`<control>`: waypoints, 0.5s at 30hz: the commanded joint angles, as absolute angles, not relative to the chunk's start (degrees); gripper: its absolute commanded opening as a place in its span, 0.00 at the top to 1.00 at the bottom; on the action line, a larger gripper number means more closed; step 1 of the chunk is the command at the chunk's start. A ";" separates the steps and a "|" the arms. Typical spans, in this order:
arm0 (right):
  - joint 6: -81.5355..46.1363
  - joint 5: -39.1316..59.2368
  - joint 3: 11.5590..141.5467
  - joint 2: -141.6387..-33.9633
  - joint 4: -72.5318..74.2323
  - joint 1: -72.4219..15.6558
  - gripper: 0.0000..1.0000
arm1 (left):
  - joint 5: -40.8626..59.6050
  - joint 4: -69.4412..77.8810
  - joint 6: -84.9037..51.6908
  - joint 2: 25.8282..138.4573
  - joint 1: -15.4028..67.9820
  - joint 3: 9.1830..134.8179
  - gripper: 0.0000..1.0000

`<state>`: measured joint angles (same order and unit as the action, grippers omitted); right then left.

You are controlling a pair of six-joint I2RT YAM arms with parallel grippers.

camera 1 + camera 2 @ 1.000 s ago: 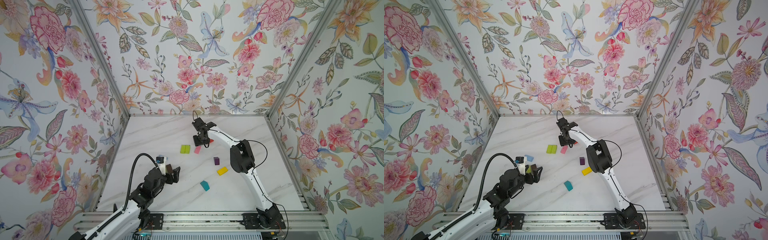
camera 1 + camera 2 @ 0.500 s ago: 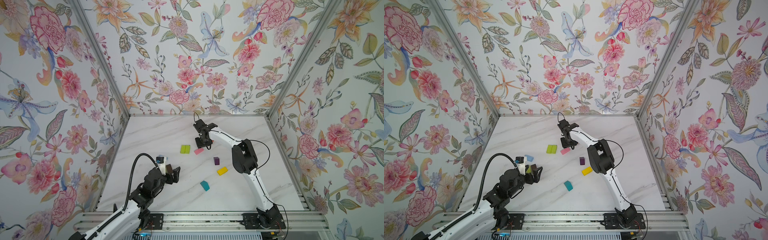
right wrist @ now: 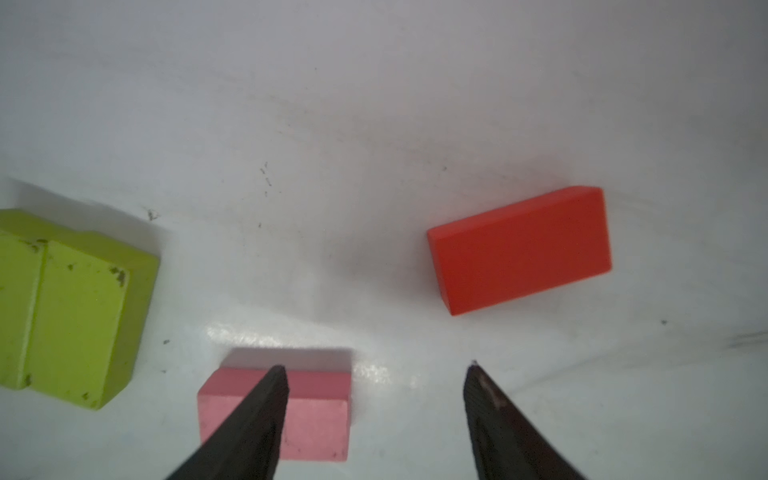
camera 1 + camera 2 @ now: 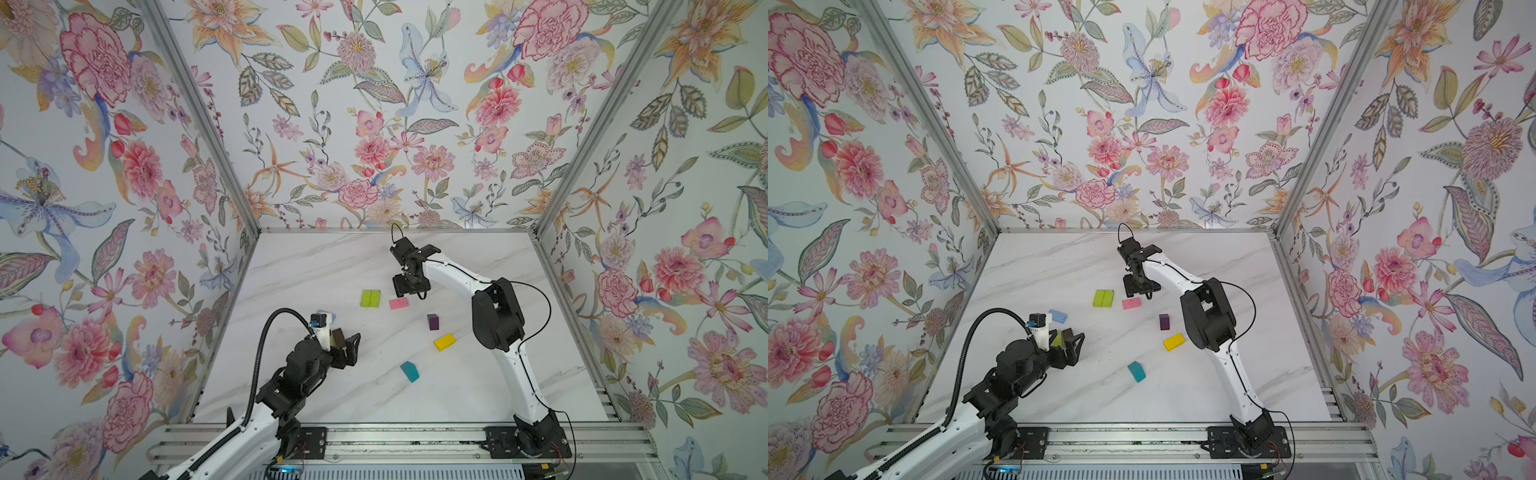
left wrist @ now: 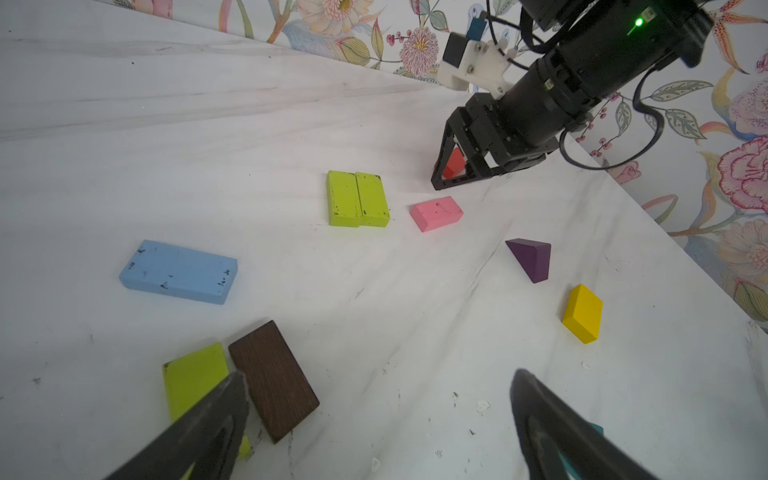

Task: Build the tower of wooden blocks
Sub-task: 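Lower the right gripper and align it over the pink block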

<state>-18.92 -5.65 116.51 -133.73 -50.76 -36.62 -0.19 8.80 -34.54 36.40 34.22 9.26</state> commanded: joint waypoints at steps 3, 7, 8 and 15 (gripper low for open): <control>-22.03 -6.28 113.48 -127.73 -51.90 -38.55 0.26 | 0.39 5.84 -34.50 37.64 36.47 12.16 0.01; -22.65 -6.03 112.10 -127.31 -51.93 -40.71 0.24 | -0.69 1.76 -33.42 38.96 40.32 15.05 0.01; -22.87 -6.10 111.93 -127.36 -51.90 -41.08 0.24 | -1.94 0.31 -33.23 39.31 41.67 16.04 0.01; -24.74 -7.86 110.59 -128.04 -51.51 -42.36 0.15 | -15.05 -17.60 -36.82 45.02 47.28 26.87 0.01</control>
